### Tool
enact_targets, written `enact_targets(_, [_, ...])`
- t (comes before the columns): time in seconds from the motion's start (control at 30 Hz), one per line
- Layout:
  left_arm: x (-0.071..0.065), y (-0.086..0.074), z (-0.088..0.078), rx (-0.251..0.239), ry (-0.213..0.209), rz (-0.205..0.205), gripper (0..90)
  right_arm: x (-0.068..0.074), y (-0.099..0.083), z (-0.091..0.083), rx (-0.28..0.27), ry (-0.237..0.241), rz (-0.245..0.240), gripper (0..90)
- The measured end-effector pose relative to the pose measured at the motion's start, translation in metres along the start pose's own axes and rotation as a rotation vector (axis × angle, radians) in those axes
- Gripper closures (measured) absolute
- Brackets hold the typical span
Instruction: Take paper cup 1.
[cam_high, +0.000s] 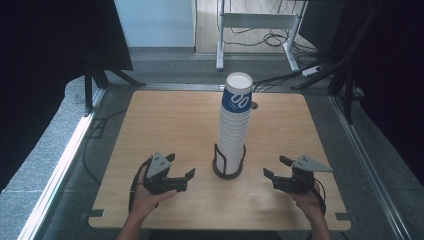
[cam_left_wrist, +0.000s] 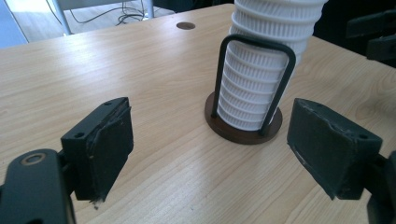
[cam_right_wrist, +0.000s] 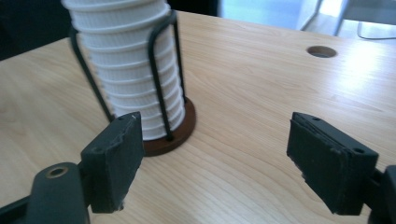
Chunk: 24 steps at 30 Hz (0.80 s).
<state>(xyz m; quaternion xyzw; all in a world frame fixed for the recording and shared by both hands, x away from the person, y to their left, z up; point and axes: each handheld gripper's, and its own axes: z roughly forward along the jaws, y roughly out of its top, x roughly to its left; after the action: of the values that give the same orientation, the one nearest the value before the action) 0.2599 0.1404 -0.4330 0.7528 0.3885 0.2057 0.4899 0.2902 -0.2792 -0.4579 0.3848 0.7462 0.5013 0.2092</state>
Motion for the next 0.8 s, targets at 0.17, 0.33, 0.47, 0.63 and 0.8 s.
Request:
enact_targets(0.17, [-0.004, 0.002, -0.008, -0.015, -0.003, 0.015, 15.5, -0.003, -0.002, -0.007, -0.023, 0.009, 0.017, 19.9])
enact_targets(0.33, [-0.010, 0.005, -0.014, -0.025, -0.039, 0.062, 16.3, -0.006, -0.002, -0.010, -0.044, 0.032, 0.011, 19.7])
enact_targets(0.47, [-0.005, 0.004, -0.016, -0.025, -0.057, 0.056, 18.0, -0.005, -0.003, -0.009, -0.048, 0.028, 0.005, 21.0])
enact_targets(0.63, [0.003, 0.002, -0.014, -0.042, -0.044, 0.024, 20.2, -0.006, -0.004, -0.006, -0.046, 0.026, 0.000, 22.7])
enact_targets(0.8, [0.004, -0.001, -0.010, -0.061, -0.027, 0.005, 25.3, -0.007, -0.007, -0.007, -0.039, 0.040, 0.016, 23.1])
